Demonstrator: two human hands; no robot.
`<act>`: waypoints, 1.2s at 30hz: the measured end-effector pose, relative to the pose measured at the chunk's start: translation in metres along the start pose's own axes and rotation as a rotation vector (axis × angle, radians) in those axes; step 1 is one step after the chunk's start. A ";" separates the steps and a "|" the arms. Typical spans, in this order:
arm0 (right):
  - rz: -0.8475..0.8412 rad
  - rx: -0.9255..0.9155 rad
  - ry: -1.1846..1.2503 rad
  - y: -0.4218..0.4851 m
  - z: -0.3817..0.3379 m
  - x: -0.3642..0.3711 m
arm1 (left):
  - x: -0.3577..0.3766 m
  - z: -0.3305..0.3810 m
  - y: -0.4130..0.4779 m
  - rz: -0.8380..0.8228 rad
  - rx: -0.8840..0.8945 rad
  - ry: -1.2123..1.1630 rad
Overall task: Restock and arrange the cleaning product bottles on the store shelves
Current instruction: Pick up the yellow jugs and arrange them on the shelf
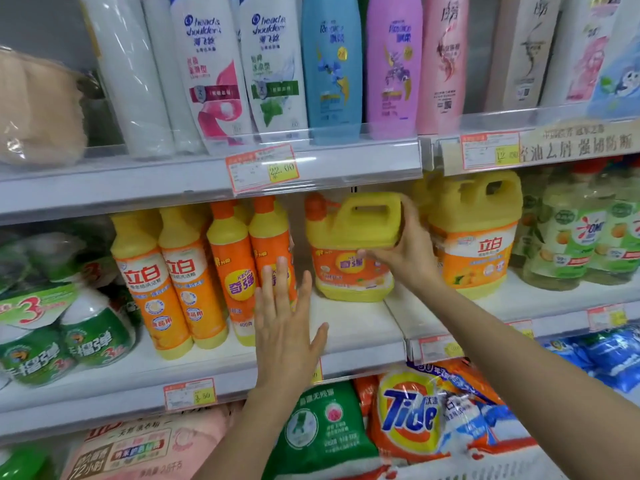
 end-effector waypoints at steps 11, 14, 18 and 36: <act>-0.161 0.120 0.070 0.073 0.055 0.062 | 0.019 -0.007 0.001 0.021 -0.010 0.097; -0.154 0.149 0.088 0.073 0.060 0.071 | 0.019 -0.009 0.000 0.013 -0.007 0.092; -0.062 0.179 0.016 0.050 0.051 0.066 | 0.007 -0.009 -0.004 0.016 0.060 -0.018; -1.200 0.171 -0.195 -0.406 -0.011 0.244 | 0.001 -0.211 -0.322 -0.767 -0.488 -0.381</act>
Point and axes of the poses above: each hand's wrist, its own y-axis towards the middle knuckle, its own x-axis out of the palm, z = x × y, the point moved 10 cm from there along y, towards the middle knuckle, and after that the axes turned 6 degrees about z, right-handed, at the moved point
